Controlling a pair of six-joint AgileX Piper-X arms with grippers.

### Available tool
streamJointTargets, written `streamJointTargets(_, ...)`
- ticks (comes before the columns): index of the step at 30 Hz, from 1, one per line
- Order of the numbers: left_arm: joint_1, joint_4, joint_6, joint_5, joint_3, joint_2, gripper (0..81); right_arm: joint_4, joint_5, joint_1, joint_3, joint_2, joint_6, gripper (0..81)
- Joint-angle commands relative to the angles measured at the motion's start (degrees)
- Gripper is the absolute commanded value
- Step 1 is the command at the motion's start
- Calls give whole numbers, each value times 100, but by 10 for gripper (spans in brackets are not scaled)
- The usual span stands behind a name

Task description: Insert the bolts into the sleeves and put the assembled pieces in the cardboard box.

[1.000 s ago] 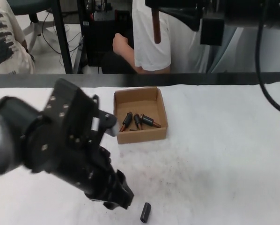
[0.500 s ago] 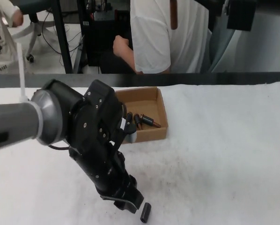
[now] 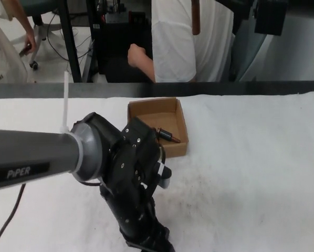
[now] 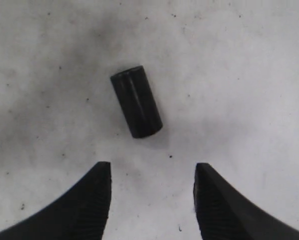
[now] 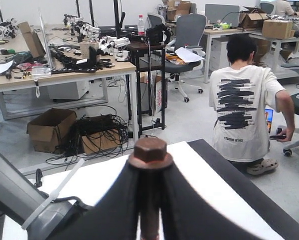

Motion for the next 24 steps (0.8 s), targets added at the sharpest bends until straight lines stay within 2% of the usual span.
streamJointTargets(1, -24, -128, -218, -93, -64, -3, 474, -27, -42, -26, -53, -69, 89, 9)
streamJointTargets(24, -24, -433, -526, 8, -77, 316, 474, -27, -42, -26, -53, -69, 96, 9)
